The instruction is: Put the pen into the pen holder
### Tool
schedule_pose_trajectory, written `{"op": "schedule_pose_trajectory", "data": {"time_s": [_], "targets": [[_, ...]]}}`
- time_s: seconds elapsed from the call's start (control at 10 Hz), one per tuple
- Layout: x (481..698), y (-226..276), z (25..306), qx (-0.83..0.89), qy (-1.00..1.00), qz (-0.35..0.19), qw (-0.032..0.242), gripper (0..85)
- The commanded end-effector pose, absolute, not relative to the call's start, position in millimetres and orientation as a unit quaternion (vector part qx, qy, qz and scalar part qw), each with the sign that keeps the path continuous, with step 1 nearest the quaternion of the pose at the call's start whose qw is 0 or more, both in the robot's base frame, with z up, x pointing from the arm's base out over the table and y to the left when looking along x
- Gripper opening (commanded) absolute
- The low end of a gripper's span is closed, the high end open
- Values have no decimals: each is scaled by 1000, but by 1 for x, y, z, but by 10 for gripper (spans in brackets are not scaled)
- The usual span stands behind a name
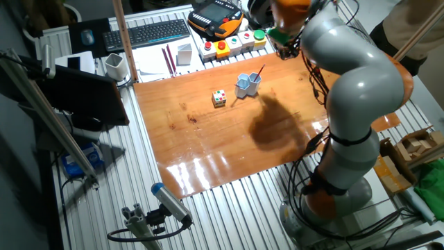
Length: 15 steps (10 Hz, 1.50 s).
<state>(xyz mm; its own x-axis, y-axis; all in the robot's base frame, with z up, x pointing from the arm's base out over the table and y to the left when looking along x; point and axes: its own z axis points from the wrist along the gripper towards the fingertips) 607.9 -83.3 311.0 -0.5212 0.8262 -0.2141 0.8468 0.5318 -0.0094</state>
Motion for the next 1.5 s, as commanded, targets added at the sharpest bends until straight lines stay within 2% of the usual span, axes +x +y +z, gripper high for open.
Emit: {"op": "schedule_pose_trajectory", "data": {"time_s": [0.0, 0.2, 0.4, 0.7, 1.0, 1.4], "targets": [[607, -82, 311, 343, 935, -39, 83, 7], [601, -80, 311, 284, 956, -38, 65, 7], [593, -68, 302, 243, 967, -45, 57, 7], [580, -50, 290, 216, 975, -26, 45, 7], [579, -50, 290, 167, 986, -8, 28, 7], [579, -51, 290, 158, 987, -2, 25, 7]]}}
